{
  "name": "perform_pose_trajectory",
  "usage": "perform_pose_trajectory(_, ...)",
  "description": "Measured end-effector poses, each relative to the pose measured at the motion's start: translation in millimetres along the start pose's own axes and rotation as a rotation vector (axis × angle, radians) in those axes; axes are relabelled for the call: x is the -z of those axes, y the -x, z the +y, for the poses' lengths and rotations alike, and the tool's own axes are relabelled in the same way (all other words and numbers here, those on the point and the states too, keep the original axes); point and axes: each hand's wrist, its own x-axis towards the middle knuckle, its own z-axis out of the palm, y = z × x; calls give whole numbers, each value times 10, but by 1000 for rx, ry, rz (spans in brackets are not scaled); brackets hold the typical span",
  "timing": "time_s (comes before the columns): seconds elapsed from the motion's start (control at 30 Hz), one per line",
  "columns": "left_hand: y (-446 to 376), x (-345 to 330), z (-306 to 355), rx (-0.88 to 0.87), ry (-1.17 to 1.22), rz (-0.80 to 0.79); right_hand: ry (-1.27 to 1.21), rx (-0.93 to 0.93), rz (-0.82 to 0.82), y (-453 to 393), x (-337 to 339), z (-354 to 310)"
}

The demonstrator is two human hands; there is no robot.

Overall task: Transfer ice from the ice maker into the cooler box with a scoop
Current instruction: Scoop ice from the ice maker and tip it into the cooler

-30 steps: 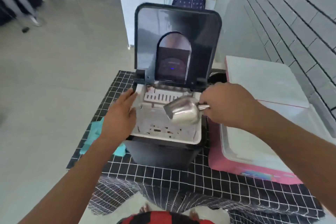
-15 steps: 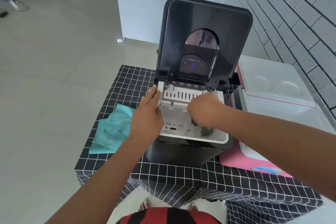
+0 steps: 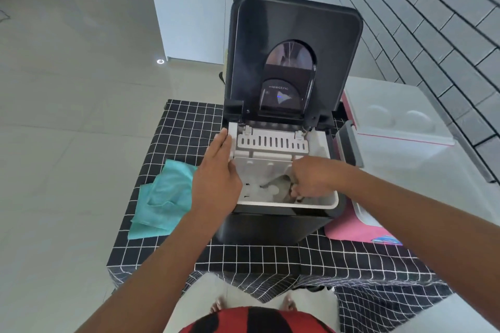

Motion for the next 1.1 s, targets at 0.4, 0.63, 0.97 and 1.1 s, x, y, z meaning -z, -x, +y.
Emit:
perform_pose_trajectory(0.4, -22, -29, -50, 13, -33, 11, -362, 42, 290, -350, -487, -72)
perform_pose_trajectory(0.63, -12, -49, -74, 6, -1, -1, -249, 80, 368, -200, -440, 45)
perform_pose_trajectory(0.97, 2, -20, -53, 22, -18, 17, -191, 123, 505, 162, -510, 24)
perform_pose_trajectory(1.1, 6, -24, -51, 15, -8, 22, -209, 137, 610, 247, -620, 60)
